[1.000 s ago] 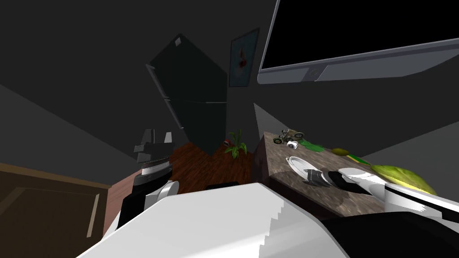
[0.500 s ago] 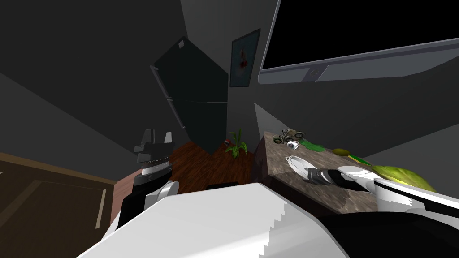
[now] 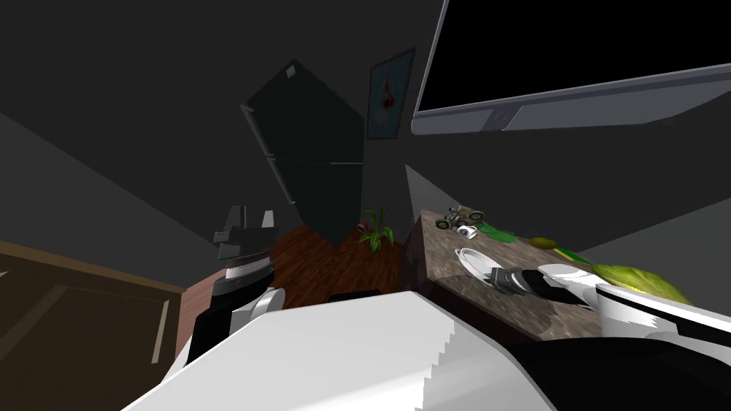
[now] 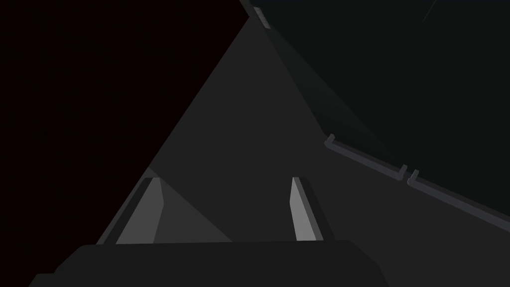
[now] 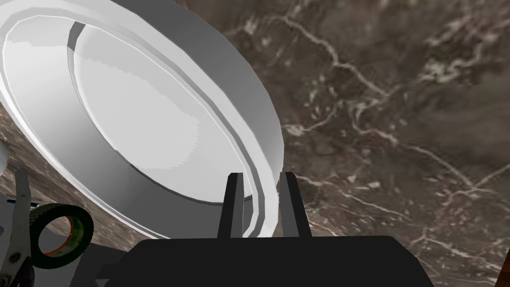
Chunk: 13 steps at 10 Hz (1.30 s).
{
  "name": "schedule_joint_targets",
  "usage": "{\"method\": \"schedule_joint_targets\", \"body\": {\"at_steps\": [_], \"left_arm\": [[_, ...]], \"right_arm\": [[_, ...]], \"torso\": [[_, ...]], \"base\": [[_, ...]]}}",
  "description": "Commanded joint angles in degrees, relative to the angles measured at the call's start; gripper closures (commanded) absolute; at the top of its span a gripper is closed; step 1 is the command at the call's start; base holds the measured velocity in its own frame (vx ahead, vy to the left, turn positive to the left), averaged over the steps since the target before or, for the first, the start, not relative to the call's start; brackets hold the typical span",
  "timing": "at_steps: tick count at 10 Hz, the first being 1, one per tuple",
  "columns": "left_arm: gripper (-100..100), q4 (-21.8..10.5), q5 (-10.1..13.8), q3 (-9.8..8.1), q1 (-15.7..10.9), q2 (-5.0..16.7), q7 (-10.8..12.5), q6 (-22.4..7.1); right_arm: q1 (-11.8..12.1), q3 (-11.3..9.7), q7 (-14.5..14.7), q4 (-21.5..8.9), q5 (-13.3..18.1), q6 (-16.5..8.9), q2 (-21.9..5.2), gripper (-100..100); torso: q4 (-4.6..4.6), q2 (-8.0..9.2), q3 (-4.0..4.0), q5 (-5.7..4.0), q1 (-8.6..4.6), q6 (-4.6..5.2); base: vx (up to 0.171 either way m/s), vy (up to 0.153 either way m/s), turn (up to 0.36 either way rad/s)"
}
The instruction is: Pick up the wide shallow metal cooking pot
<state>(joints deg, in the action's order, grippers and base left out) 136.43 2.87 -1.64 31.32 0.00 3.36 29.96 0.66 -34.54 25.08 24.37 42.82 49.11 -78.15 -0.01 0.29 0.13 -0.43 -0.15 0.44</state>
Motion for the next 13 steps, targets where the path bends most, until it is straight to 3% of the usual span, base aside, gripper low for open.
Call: {"method": "schedule_joint_targets", "body": {"at_steps": [1,2,3,4,5,7,8,9,11,12,13], "left_arm": [[0,0.0,0.0,0.0,0.0,0.0,0.0,0.0],[0,0.0,0.0,0.0,0.0,0.0,0.0,0.0],[0,0.0,0.0,0.0,0.01,0.0,0.0,0.0],[0,0.0,0.0,0.0,0.01,0.0,0.0,0.0],[0,0.0,0.0,0.0,0.0,0.0,0.0,0.0],[0,0.0,0.0,0.0,0.01,0.0,0.0,0.0],[0,0.0,0.0,0.0,0.0,0.0,0.0,0.0],[0,0.0,0.0,0.0,0.01,0.0,0.0,0.0],[0,0.0,0.0,0.0,0.0,0.0,0.0,0.0],[0,0.0,0.0,0.0,0.0,0.0,0.0,0.0],[0,0.0,0.0,0.0,0.0,0.0,0.0,0.0]], "right_arm": [[0.0,0.0,0.0,0.0,0.0,0.0,0.0,0],[2.85,2.87,0.5,1.78,2.86,1.31,0.91,100],[3.47,5.14,0.5,1.78,3.32,1.31,0.91,100],[3.47,5.82,0.5,2.84,3.32,1.31,0.91,100],[6.61,8.11,1.2,3.23,5.77,2.63,1.88,100],[6.61,12.05,1.2,3.23,6.91,2.63,1.88,100],[9.53,13.74,1.9,4.68,9.44,3.95,2.85,100],[7.51,15.08,1.9,2.01,10.5,3.95,2.85,100],[9.74,18.34,1.9,4.31,10.5,3.95,2.85,100],[9.74,18.34,1.9,4.68,10.5,3.95,2.85,100],[12.21,20.87,2.61,6.14,13.41,5.27,3.83,100]], "torso": [[0.0,0.0,0.0,0.0,0.0,0.0],[0.0,0.01,0.0,-0.02,-0.01,0.01],[-0.1,-0.1,-0.09,-0.21,-0.02,0.21],[-0.14,-0.19,-0.16,-0.32,-0.07,0.15],[-0.13,-0.17,-0.15,-0.39,-0.11,0.0],[-0.25,-0.19,-0.21,-0.7,-0.19,0.18],[-0.21,-0.1,-0.15,-0.67,-0.18,0.11],[-0.31,-0.17,-0.23,-0.93,-0.22,0.3],[-0.29,0.02,-0.13,-0.95,-0.29,0.29],[-0.26,0.13,-0.07,-0.94,-0.27,0.27],[-0.24,0.19,-0.03,-0.93,-0.25,0.28]], "base": [[0.0,0.0,0.0],[0.082,-0.006,-0.075],[0.104,-0.002,-0.098],[0.046,0.006,-0.023],[0.087,-0.002,-0.031],[0.058,0.01,-0.046],[0.088,0.0,-0.052],[0.088,-0.003,-0.066],[0.015,0.002,-0.009],[-0.009,0.0,0.007],[0.069,0.002,-0.097]]}}
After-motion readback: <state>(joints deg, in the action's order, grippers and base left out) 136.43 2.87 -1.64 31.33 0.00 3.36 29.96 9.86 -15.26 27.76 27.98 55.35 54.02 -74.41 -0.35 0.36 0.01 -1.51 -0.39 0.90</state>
